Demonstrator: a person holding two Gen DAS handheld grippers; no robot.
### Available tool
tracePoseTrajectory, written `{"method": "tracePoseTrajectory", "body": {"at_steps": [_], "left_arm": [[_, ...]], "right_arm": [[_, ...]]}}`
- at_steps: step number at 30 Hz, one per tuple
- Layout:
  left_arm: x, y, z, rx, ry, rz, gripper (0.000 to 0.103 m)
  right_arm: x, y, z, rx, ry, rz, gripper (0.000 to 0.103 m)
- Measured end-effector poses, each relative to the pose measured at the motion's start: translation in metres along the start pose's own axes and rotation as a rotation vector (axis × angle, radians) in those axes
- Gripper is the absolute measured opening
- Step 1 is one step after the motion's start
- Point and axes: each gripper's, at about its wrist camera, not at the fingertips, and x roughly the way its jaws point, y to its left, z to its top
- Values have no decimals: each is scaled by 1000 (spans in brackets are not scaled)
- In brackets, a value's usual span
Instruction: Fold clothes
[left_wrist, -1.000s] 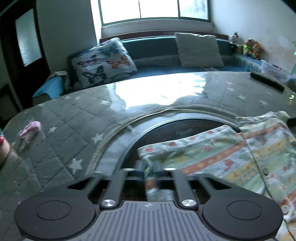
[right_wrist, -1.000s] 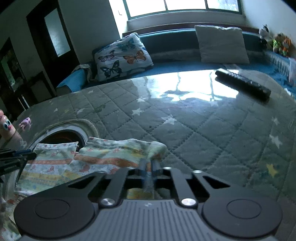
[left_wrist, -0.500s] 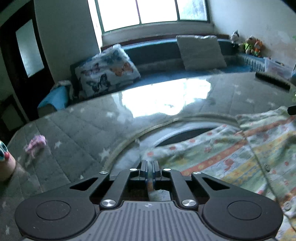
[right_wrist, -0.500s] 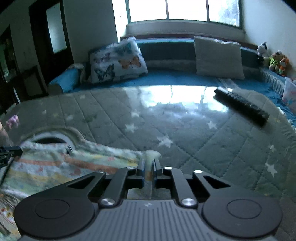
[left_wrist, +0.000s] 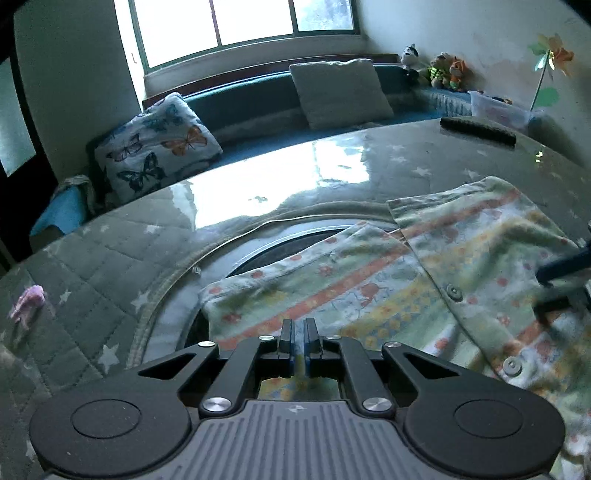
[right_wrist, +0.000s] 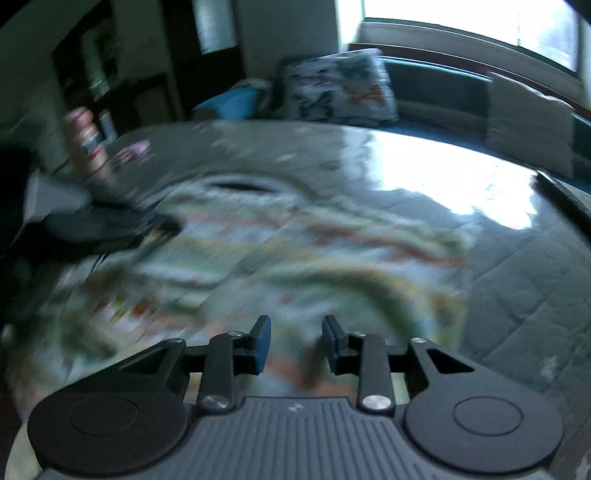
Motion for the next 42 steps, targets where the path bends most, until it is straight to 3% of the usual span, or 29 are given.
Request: {"method": "tracePoseTrajectory", "body": {"at_steps": [6,13,17,20,22,24,35,38,42], "left_arm": [[-6,-2,-3,-3,-5,6,8],[-16,-7,-8,-20,-10,29,9],[-34,-15,-13,-19,-35,8,9],[-51,-24,-22,-2,-51,-11,9],[-61,-29,-30,8,-56,-22,9],[-71,-36,-40,19,-63,-41,9],[-119,-88,-80,106,-107,-189,10],[-124,-95,-86,85,-104,-244,9],[-121,-104,-90,63,-78,-255,9]], "right_arm": [[-34,46,-21,-113,6,84,34],[-77,85,-42,-145,16,229,40],[-81,103,-55,-157,18,275,40],[-74,112,-64,-166,41,253,31],[-74,111,-71,-157,45,229,7],[-82,106,-73,-130,31,217,3],[-127,57,-68,84,-96,166,1],[-133,53,-68,113,-118,168,1],[-134,53,-69,127,-128,171,1]]}}
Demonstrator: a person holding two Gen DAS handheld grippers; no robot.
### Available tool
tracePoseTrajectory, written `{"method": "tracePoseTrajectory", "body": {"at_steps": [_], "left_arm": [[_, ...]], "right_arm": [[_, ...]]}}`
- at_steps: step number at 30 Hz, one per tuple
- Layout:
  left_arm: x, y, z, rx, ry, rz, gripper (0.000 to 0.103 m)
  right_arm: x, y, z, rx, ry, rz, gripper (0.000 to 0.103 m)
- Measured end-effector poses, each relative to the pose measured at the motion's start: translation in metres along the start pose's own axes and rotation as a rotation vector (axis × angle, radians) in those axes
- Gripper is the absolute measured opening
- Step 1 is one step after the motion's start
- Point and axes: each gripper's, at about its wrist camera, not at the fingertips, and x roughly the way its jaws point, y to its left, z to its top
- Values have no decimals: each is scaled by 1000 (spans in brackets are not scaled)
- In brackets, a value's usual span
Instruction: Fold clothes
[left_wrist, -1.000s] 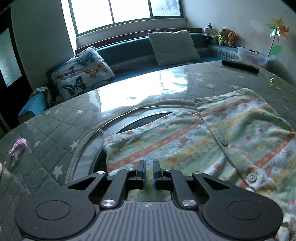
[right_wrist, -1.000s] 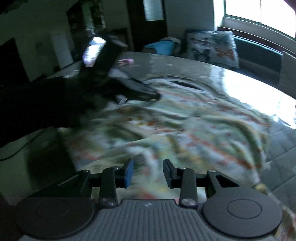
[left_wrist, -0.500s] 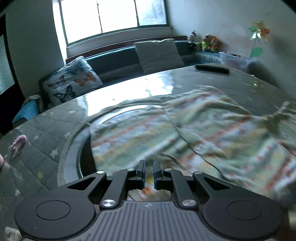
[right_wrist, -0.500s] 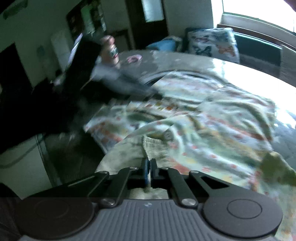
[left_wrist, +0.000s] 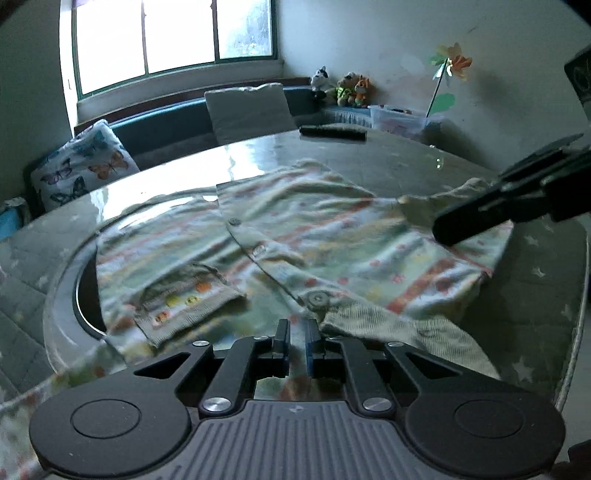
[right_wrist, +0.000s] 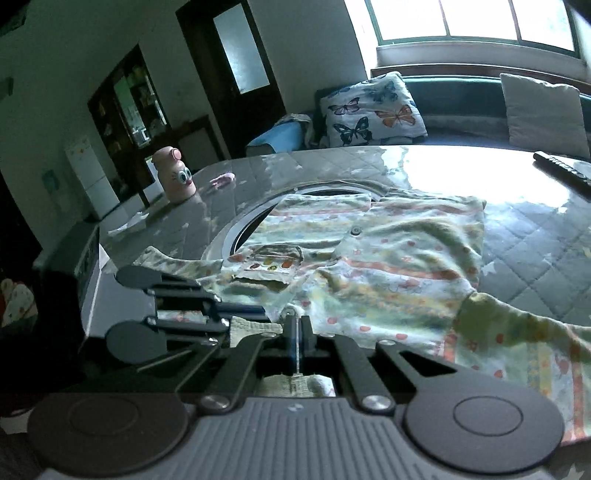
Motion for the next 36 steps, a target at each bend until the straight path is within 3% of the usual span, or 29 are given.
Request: {"method": "tracePoseTrajectory", "body": {"at_steps": [3,7,17,21,25,29,31,36], "left_arm": [[-4,2,-3,-26,-7,2,10],[-17,12,-9,-99,-18,20,25],[-48,5,-31,-116,-12,-20,25],[-62,9,-22,-121,-65,16,25],[-61,11,-6,-129,-103,3,25],[-43,3,0,-122,-78,-22,25],[-35,-2,-2,-118,-65,-37,25],[-22,-17,-9,-52,-21,-47,25]], "right_arm": [[2,4,1,-9,2,8,1],[8,8,1,-23,6,20,3],[57,26,-11,-109,110,62,7],[69,36,-24,-172,161,55,8],[64,49,-37,-247,151,36,8],[50,42,-36,-188,131,38,12],[39,31,-35,-151,102,3,18],[19,-2,-33,-45,38,-116,19]]}}
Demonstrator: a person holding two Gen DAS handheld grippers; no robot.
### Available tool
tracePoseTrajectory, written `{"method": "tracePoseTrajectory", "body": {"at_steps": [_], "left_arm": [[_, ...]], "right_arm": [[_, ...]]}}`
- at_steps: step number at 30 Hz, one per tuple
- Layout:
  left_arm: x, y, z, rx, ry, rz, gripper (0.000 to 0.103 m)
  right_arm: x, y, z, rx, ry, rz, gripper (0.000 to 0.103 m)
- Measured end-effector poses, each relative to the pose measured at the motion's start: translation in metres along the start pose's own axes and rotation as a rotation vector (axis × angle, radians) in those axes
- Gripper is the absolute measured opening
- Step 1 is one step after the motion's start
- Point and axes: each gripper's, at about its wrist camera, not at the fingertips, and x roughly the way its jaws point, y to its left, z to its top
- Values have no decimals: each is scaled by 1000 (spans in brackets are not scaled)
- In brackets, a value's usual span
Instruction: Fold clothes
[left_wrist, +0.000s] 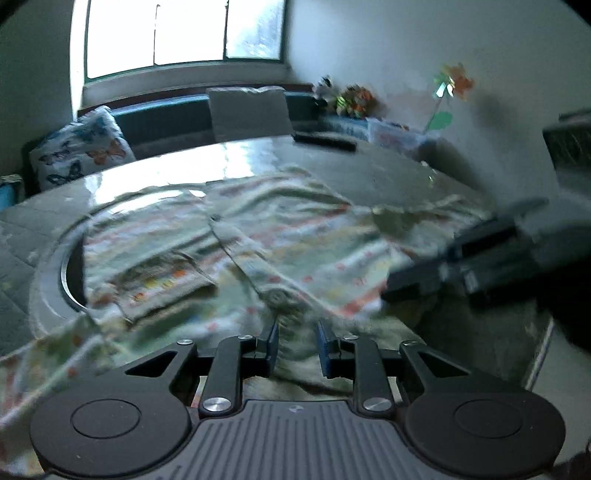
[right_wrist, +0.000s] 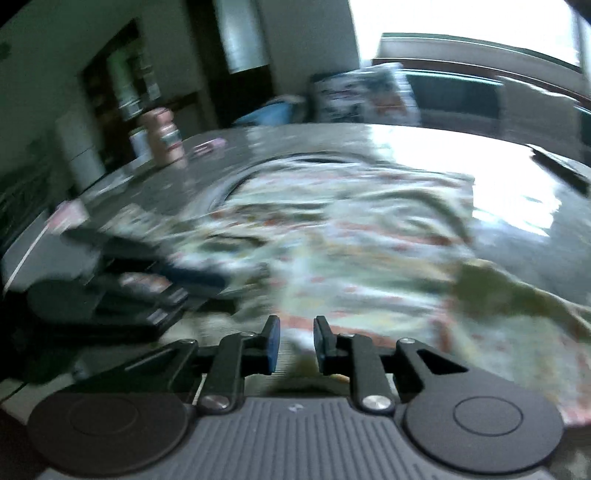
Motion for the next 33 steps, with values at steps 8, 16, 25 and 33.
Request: {"method": "tracePoseTrajectory", "body": {"at_steps": [8,16,25,33], "left_arm": [[4,-8,-4,44,18,-5,25],[4,-8,-4,40,21,-7,25],[5,-7,-3,46,26,-13,26],[5,-9,-1,54,33,-7,26]], "right_arm": [[-2,-65,4,170,-76,-155,20],[27,-104,19,215,-88,-247,19],[-7,-135,-2,296,-148,-349,35],[-50,-185,-33,427,-189,-518,37]]}}
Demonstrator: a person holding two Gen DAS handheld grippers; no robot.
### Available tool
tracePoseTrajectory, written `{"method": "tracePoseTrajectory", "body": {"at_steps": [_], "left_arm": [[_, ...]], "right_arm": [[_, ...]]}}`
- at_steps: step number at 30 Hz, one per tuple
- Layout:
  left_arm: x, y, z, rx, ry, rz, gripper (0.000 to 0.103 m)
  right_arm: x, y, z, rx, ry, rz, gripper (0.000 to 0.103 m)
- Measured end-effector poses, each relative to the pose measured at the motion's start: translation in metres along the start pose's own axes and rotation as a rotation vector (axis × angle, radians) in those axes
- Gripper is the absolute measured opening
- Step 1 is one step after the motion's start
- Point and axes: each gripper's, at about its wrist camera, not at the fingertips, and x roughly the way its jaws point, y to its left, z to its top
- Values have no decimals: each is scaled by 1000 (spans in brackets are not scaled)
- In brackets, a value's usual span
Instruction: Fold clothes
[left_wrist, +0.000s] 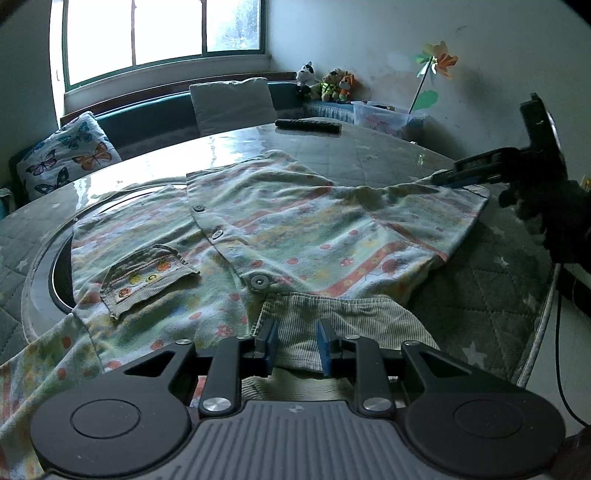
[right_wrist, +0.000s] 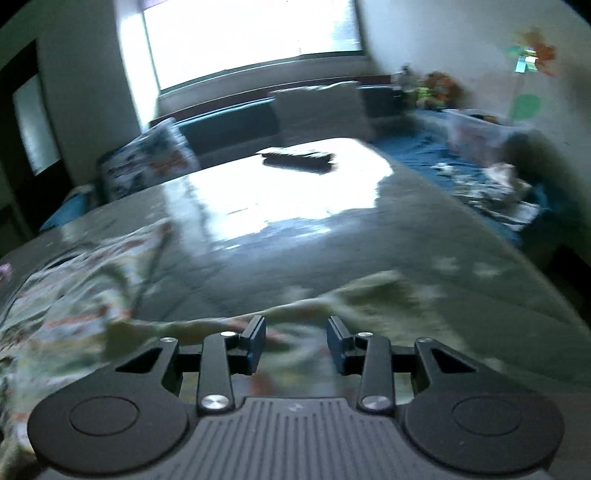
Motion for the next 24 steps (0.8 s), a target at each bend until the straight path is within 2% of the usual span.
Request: {"method": "tracePoseTrajectory", "body": {"at_steps": [4,7,10,15,20,23,24], "left_arm": [[-1,-1,1,1,4,4,29],[-3,-3,4,9,-3,11,36],[-6,-7,10,21,-22,7,38],[-7,-14,20,41,-46,10,45],[4,-24,33,56,-49,10,50],[12,-32,40,73,-46,5,50],[14,-34,42,79,-45,2,51]], "right_arm": [[-11,-26,0,48,-34,-71,39],[-21,-38,-1,53,-57,-114,44],[-27,-46,-3,40,-65,-167,45],[-19,-48,-8,66,-25,-156,45],[-17,-42,-14,64,-23,-198,42],[-17,-42,-13,78,-27,-191,22],[-18,-43,-13,88,-28,-184,10]]}}
